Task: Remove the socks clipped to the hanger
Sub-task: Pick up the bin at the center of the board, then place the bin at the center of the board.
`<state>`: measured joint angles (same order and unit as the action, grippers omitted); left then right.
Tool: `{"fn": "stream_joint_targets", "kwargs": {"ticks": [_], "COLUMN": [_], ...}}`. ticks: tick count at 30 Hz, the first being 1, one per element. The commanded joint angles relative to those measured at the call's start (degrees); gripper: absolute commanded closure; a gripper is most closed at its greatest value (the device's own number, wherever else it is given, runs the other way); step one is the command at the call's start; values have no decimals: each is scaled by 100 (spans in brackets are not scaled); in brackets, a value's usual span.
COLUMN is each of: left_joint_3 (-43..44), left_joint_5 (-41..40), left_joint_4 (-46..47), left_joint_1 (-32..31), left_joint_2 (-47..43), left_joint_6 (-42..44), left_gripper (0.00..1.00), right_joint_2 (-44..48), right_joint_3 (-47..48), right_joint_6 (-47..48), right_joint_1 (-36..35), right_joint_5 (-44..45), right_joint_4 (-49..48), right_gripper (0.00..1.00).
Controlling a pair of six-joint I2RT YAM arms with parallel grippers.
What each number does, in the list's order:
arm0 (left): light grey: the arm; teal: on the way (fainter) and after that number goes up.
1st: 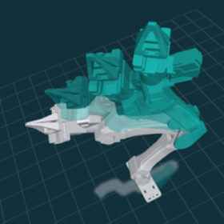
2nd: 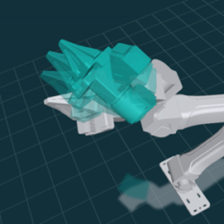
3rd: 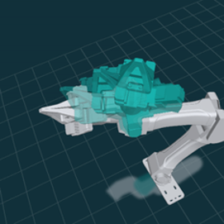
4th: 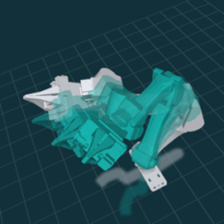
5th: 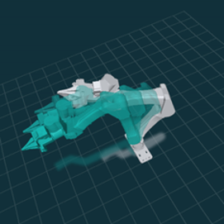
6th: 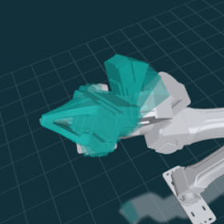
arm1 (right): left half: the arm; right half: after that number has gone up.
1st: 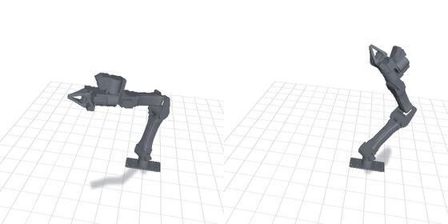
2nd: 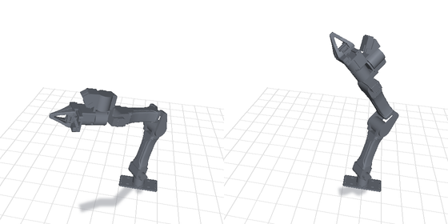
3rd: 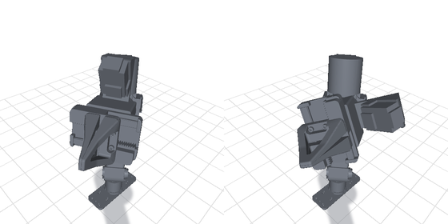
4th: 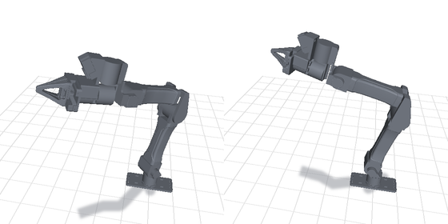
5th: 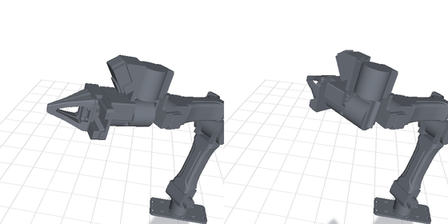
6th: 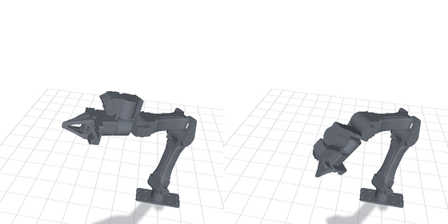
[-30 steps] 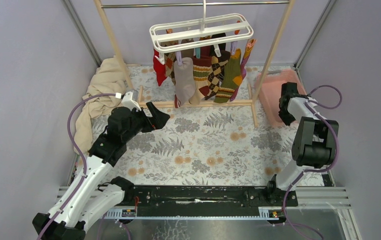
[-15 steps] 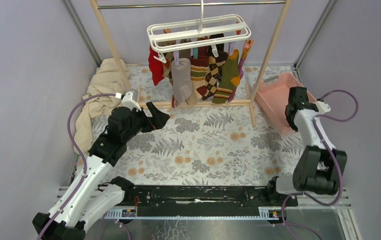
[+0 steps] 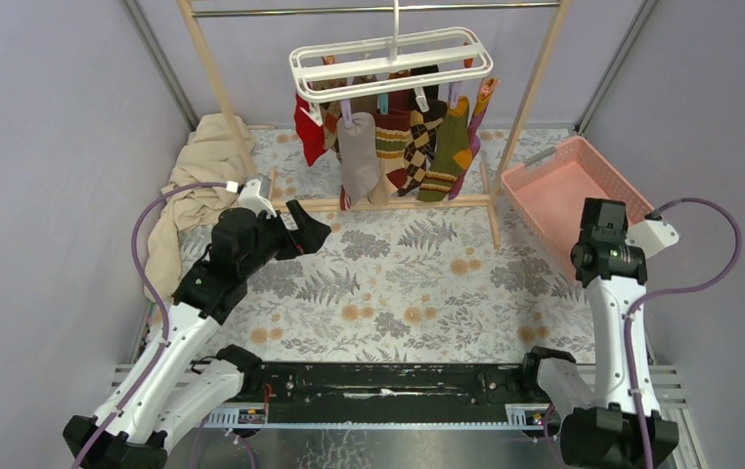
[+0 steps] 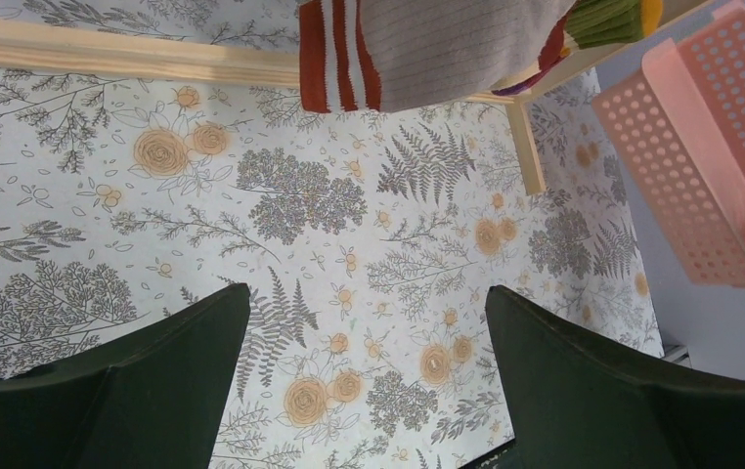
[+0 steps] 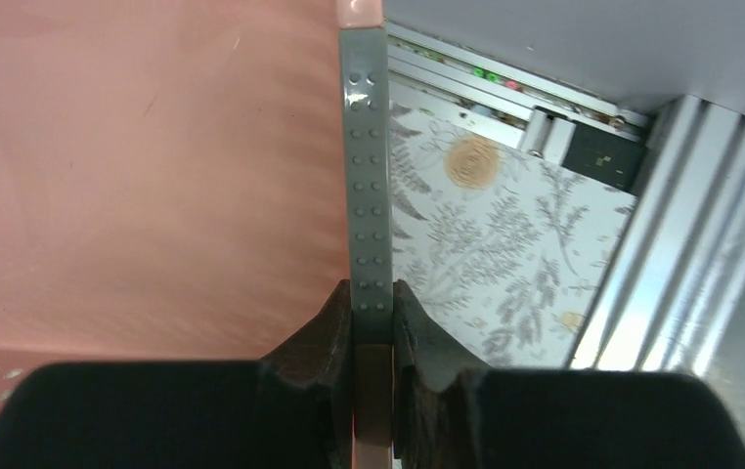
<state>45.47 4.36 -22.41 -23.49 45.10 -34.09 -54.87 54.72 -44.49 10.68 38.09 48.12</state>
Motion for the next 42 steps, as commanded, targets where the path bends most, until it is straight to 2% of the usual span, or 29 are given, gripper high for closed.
{"fn": "stream_joint_targets", "kwargs": {"ticks": [1, 10, 17, 27, 36, 42], "left_joint_3": [284, 359, 426, 648, 816, 918], "left_joint_5": [-62, -71, -150, -305, -413, -661], "left_joint_4": [-192, -375, -447, -525, -513, -409], "left_joint_1": [-28, -33, -33, -33, -33, -33], "left_joint_2": [6, 1, -69, 115, 447, 604], "left_joint_6": [164, 233, 212, 266, 314, 303], "left_gripper": [1, 1, 1, 1, 2, 1], "right_joint_2": [630, 924, 1079, 945, 101, -364], "right_joint_3": [126, 611, 572, 370, 1023, 1214], "right_joint_6": [303, 864, 1516, 2048, 2543, 2539], "right_joint_1": [5, 5, -122, -499, -1036, -1971], "right_joint_5": [54, -1070, -2453, -3903, -3835, -3530], "right_joint_4": [677, 1265, 1500, 1299, 1367, 1239], "right_gripper": [100, 100, 100, 100, 100, 100]}}
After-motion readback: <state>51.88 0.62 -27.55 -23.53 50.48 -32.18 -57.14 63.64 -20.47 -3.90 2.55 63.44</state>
